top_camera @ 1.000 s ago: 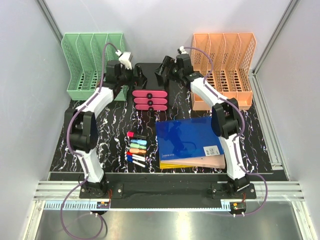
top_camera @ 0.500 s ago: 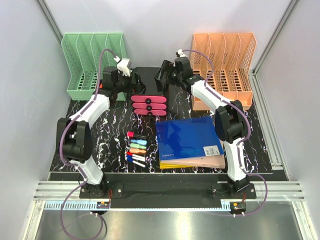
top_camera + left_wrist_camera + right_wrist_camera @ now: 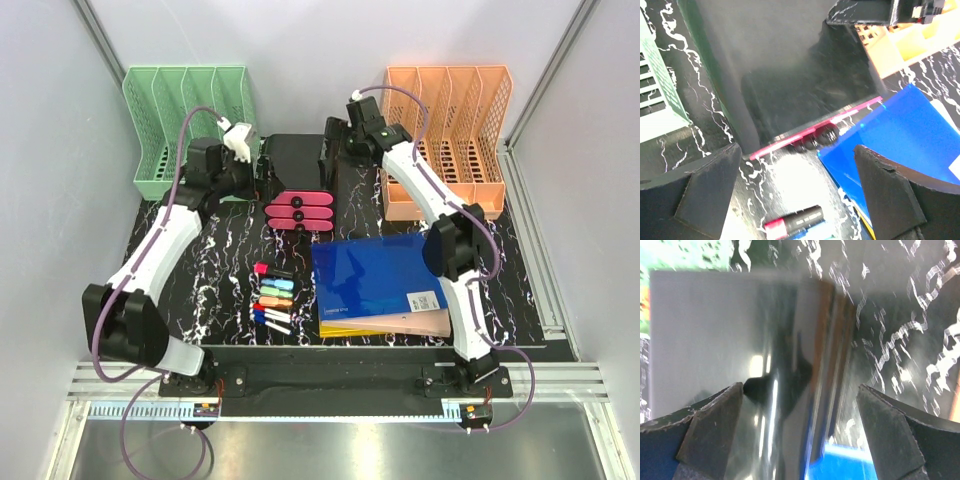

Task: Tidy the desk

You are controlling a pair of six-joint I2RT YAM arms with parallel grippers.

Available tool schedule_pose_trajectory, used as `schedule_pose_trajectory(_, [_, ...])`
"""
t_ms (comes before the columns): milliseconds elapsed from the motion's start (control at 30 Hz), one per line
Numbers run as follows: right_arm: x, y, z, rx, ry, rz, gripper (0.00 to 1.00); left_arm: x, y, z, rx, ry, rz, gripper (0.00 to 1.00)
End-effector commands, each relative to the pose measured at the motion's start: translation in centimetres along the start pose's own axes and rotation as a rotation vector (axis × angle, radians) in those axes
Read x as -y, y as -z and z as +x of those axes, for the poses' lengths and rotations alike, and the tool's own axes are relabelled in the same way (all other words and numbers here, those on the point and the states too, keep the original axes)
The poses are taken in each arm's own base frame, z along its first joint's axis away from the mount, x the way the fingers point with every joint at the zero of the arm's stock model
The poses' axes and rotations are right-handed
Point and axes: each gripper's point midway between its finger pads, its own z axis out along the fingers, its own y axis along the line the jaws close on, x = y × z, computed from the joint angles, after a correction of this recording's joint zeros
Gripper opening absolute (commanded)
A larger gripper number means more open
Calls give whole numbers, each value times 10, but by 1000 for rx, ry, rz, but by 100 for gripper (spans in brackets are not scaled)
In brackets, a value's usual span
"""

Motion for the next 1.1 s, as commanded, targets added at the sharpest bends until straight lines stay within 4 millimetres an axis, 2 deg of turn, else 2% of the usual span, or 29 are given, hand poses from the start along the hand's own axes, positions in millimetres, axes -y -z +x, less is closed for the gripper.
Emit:
schedule_pose_trajectory(0, [-18, 76, 12, 5, 84, 11, 100, 15, 17, 0, 10, 17, 42, 99])
schedule_pose_trajectory(33, [-22, 85, 17, 14, 99, 2, 100, 11, 21, -4, 22, 23, 28, 99])
schedule_pose_trajectory(67, [-33, 116, 10, 64, 108, -28, 100, 8, 27, -13, 45, 26, 17, 99])
schedule_pose_trajectory(100, [-23, 117, 28, 40, 117, 2, 100, 5, 36, -22, 74, 31, 6, 99])
schedule_pose_trajectory(133, [-31, 126, 35, 48, 124, -13, 100, -13, 44, -29, 101, 54, -28, 99])
schedule_pose_trajectory(167, [-28, 143, 40, 56, 119, -12, 100, -20, 50, -37, 122, 64, -39, 99])
schedule_pose_trajectory(200, [-29, 150, 46, 52, 115, -21, 100, -31, 51, -40, 131, 83, -55, 99])
schedule_pose_trajectory(233, [-41, 169, 43, 87, 87, -75, 100, -50, 54, -41, 138, 102, -105, 99])
schedule_pose_trajectory(267, [-40, 167, 61, 53, 82, -91, 100, -58, 53, -43, 140, 102, -129, 99])
schedule_pose_trajectory(333, [-56, 177, 65, 71, 56, -165, 100, -78, 41, -36, 114, 110, -193, 99])
schedule_pose_trajectory(367, [-69, 175, 83, 31, 72, -206, 100, -85, 36, -36, 116, 106, -220, 99])
schedule_pose_trajectory(400, [-77, 174, 86, 30, 76, -223, 100, -99, 31, -32, 111, 116, -275, 99])
schedule_pose_trajectory(433, [-80, 163, 96, 3, 84, -219, 100, -111, 21, -26, 86, 136, -302, 99])
schedule_pose_trajectory(500, [-95, 157, 104, -4, 103, -227, 100, -128, 10, -17, 53, 159, -359, 99])
schedule_pose_trajectory(533, [-98, 147, 111, -23, 112, -223, 100, -132, 0, -10, 25, 157, -374, 99])
schedule_pose_trajectory(667, [-107, 127, 113, 9, 100, -190, 100, -124, -21, 5, -32, 76, -403, 99])
schedule_pose_trajectory(733, [-110, 116, 117, 9, 89, -185, 100, -116, -27, 5, -38, 64, -389, 99])
schedule_pose_trajectory(1067, [-94, 83, 107, 102, 52, -77, 92, -93, -32, 8, -45, 49, -322, 99])
